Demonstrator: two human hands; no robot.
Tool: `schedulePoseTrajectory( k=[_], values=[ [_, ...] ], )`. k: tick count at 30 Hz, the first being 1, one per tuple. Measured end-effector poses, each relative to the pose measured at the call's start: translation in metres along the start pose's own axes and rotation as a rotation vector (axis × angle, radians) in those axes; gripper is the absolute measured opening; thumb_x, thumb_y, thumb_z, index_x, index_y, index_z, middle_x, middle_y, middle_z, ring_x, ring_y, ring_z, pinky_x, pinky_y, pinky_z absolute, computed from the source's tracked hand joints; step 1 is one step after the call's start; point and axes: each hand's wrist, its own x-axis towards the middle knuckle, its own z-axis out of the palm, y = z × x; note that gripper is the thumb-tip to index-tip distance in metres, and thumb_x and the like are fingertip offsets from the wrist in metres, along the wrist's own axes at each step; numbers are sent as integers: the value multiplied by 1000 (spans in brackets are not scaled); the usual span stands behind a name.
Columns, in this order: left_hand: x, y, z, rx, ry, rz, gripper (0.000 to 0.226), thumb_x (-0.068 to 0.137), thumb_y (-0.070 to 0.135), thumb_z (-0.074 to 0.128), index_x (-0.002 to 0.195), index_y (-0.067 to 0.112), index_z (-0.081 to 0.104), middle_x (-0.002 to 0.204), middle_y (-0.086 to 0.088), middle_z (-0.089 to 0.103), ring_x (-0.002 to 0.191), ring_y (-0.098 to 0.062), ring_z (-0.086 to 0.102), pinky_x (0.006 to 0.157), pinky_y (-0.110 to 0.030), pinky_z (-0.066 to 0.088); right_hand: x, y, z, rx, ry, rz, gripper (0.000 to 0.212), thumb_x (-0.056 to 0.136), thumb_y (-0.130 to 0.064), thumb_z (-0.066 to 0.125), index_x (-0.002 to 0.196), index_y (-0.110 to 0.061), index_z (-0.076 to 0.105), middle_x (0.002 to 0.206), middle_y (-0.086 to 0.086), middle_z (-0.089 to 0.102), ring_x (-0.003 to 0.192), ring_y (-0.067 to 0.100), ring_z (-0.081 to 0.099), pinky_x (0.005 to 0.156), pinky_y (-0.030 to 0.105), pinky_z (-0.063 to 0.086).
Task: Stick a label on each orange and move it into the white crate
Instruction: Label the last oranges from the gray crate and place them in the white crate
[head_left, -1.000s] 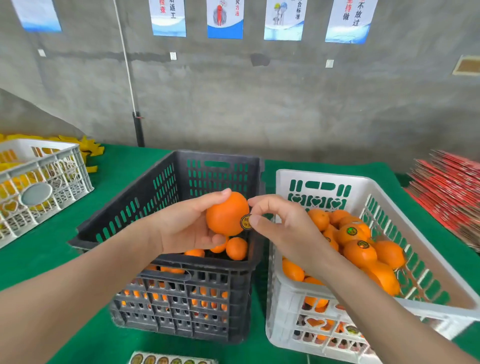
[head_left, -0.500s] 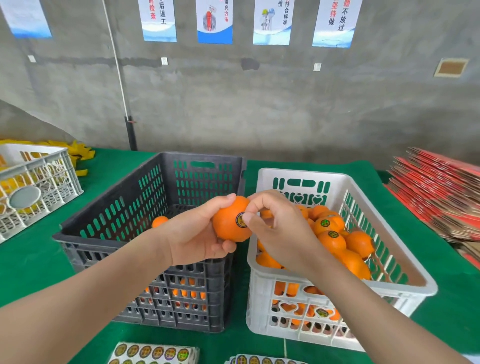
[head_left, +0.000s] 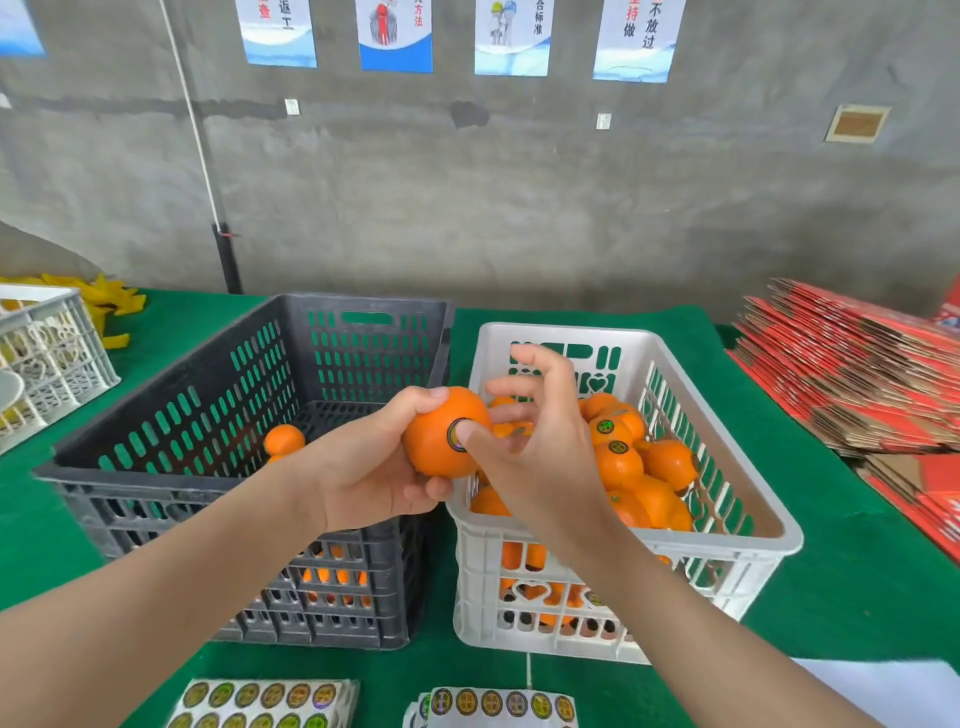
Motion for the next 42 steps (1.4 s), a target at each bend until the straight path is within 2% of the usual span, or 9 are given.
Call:
schedulePoseTrajectory(
  k=[6,11,15,19,24,29,35,38,42],
  values=[
    [4,-6,10,135,67,-29,60,69,51,61,117,16,59,88,-12,61,50,-17,47,46,-20,40,-12,8,0,114,-124,76,50,86,-30,60,129,-34,37,114,-18,47,101,-13,47,76,8,46],
    [17,-11,21,292,122,-3,65,68,68,48,113,23,63,103,-6,73,92,-18,69,84,-35,53,-18,17,0,-84,-104,-13,78,72,-29,74,138,-26,33,128,-10,41,117,5,43,97,29,43],
    [43,-9,3,580,415,308,58,96,55,19,114,20,62,97,4,72,98,-12,65,87,-31,52,-12,27,-8,-95,-36,-79,72,68,-20,78,127,-32,39,115,-22,39,110,2,44,92,28,46],
    [67,-18,-24,1421,468,354,39,95,38,52,125,15,59,128,-6,59,124,-22,48,106,-39,34,8,39,-27,-94,-5,-20,68,66,-28,78,113,-50,33,106,-31,40,102,-3,46,80,13,46],
    [74,-28,-24,1667,503,261,60,78,44,71,132,31,49,146,4,37,137,-19,25,114,-41,22,58,84,-92,-366,-3,209,60,64,-26,81,112,-26,45,107,-4,51,96,14,53,73,26,44],
    [77,-32,-23,1698,508,237,60,78,44,70,132,34,47,147,5,32,138,-19,19,114,-42,18,69,131,-149,-787,-351,572,42,60,-15,76,94,-8,54,86,6,58,78,18,58,56,29,48],
    [79,-32,-20,1700,501,253,57,80,44,68,132,32,48,145,5,35,136,-18,20,112,-39,17,61,148,-155,-1188,-796,644,86,63,-18,78,138,-18,35,129,6,53,108,24,56,86,34,53],
    [79,-32,-17,1575,523,359,46,83,39,67,126,27,55,137,5,45,132,-17,31,109,-35,24,73,140,-153,-1324,-963,623,77,66,-18,78,135,-16,43,130,6,53,112,25,56,91,36,51],
    [64,-23,-26,1224,572,506,29,89,23,65,117,18,64,116,5,60,109,-9,53,86,-10,36,102,92,-127,-1286,-686,348,53,77,-30,74,123,-14,55,120,6,61,104,21,59,86,30,50]
  ],
)
